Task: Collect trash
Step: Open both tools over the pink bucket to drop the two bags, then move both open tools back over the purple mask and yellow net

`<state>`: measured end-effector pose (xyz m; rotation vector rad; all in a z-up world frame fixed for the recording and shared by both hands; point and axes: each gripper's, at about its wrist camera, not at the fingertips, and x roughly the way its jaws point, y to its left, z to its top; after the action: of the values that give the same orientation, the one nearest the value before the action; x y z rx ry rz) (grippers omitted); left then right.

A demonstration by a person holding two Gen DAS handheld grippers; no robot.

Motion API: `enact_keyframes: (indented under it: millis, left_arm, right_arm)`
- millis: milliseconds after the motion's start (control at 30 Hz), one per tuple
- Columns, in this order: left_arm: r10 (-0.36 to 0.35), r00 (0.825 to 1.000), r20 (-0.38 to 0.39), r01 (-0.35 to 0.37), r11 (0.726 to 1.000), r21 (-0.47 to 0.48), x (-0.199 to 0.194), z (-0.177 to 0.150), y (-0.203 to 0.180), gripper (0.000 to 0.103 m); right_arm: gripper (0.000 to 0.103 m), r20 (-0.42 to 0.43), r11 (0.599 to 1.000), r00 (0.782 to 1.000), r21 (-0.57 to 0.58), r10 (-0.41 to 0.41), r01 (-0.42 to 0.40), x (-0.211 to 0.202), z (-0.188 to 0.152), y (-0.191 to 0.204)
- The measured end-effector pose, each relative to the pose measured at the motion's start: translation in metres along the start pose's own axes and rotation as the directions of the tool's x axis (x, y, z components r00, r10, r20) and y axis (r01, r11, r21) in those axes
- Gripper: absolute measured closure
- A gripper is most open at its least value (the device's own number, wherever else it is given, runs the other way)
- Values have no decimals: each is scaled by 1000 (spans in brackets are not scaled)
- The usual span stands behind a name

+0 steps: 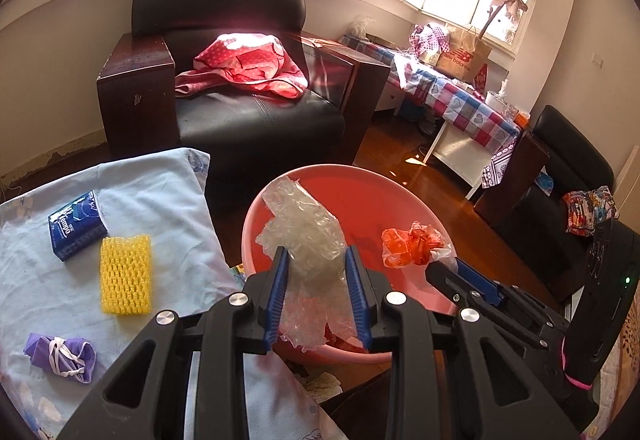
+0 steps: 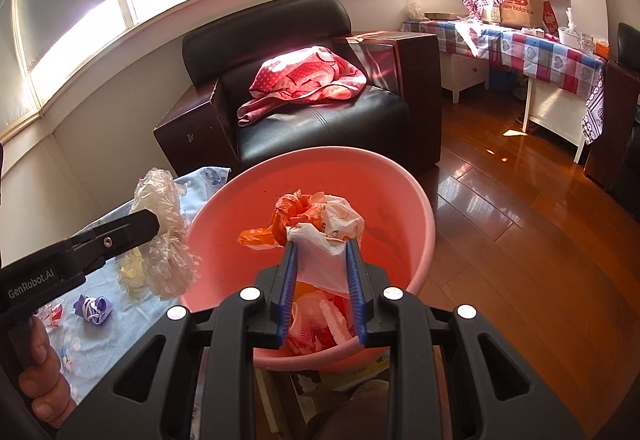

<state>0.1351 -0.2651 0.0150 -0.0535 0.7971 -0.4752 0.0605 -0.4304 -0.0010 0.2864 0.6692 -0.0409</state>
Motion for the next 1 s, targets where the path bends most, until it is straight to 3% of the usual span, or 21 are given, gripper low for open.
enact_keyframes:
  millis: [233,433,1000]
  left_arm:
    - [-19,999,-31,18,1000,-11,11,-5,0,70]
    - [-48,999,-25,48,999,-24,7,-6,1,52]
    - [-60,997,-37,59,998,-30,-4,-16,5,52]
  right_arm:
    - [78,-13,1000,1000,27,6,-6,6,0,-5]
    - [78,-24,999,1000,42,2,-1,9,-2,-7]
    - [72,-59,997,998,79,-5,10,16,-4,-9]
